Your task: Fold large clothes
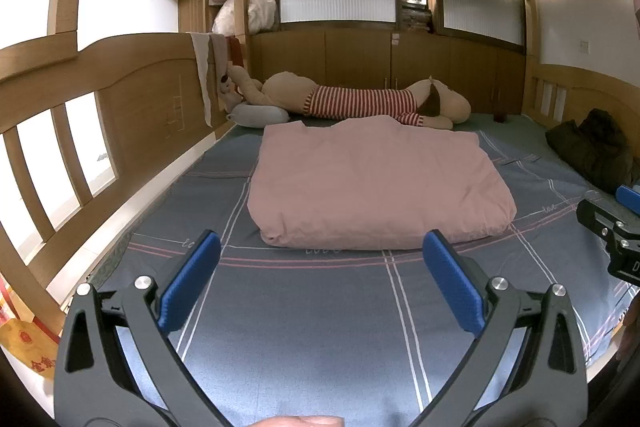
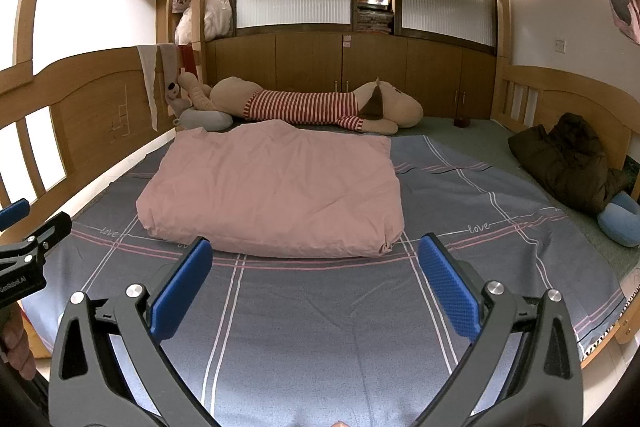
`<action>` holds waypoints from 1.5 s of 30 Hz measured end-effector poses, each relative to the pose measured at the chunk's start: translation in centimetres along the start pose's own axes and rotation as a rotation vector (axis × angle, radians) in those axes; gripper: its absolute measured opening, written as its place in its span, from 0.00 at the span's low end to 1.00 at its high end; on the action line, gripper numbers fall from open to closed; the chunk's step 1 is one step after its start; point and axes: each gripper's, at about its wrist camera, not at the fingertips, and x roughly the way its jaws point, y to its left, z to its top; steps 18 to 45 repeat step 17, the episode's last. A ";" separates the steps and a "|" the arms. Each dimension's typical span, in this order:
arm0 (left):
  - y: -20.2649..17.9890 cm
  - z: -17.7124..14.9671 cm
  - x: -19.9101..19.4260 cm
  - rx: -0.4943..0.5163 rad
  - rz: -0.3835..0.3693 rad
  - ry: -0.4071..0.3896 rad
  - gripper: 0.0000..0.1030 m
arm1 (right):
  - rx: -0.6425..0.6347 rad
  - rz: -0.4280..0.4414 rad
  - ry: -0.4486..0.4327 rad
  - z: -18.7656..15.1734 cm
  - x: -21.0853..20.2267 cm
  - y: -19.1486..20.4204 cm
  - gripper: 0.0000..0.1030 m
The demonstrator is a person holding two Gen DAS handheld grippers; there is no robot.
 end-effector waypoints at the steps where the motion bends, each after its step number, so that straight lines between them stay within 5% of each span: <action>1: 0.0 0.0 0.0 0.000 -0.001 0.001 0.98 | -0.001 -0.001 -0.001 0.0 0.0 0.0 0.99; 45: 0.9 -0.2 0.7 -0.006 -0.037 0.038 0.98 | 0.000 0.003 0.004 0.1 -0.2 -0.2 0.99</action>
